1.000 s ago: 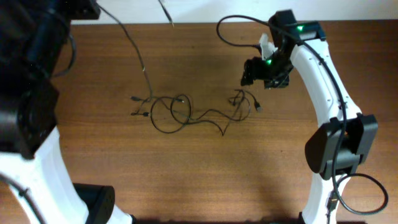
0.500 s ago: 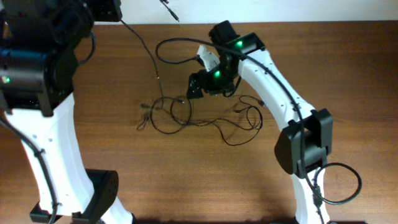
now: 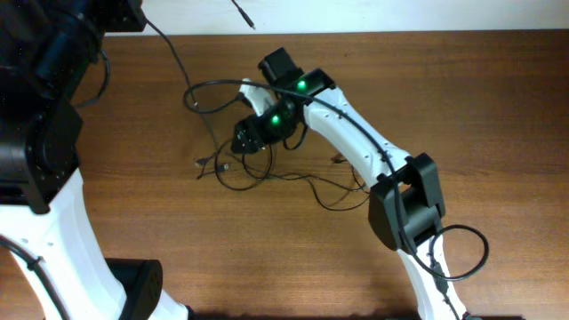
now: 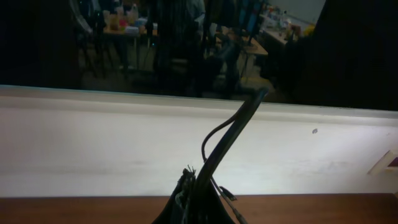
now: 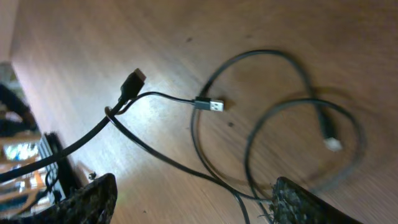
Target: Untangle cables
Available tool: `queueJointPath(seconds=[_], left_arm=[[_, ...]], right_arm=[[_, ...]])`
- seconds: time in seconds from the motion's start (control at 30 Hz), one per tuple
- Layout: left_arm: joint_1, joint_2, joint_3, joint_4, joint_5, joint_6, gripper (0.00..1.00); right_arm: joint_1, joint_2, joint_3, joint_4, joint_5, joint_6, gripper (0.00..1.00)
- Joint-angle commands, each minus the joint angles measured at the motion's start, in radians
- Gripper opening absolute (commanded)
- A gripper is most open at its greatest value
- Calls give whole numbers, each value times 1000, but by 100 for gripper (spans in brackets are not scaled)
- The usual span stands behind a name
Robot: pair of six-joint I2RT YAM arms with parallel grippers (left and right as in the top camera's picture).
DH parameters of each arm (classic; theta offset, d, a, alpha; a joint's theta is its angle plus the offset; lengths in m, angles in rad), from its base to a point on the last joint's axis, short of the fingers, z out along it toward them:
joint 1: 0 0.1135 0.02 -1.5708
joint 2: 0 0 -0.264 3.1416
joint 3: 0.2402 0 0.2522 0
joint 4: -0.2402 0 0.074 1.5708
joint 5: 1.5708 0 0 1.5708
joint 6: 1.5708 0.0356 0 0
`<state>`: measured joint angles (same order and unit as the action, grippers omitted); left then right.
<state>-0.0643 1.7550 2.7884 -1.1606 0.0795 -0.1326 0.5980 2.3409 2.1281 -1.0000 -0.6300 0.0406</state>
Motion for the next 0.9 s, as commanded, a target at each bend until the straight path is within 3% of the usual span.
queueJointPath(seconds=[0.0, 0.33, 0.53, 0.7, 0.87], left_arm=[[4, -7, 9, -8, 11, -13, 0], [4, -7, 9, -26, 11, -13, 0], [4, -7, 9, -32, 11, -13, 0], [4, -7, 9, -60, 11, -13, 0], [4, 10, 8, -122, -65, -12, 0]], right_arm=[[11, 54, -5, 6, -74, -72, 78], [38, 105, -90, 97, -169, -115, 73], [59, 105, -132, 208, -108, -75, 42], [54, 105, -133, 211, -15, -50, 4], [-36, 31, -132, 99, -11, -31, 4]])
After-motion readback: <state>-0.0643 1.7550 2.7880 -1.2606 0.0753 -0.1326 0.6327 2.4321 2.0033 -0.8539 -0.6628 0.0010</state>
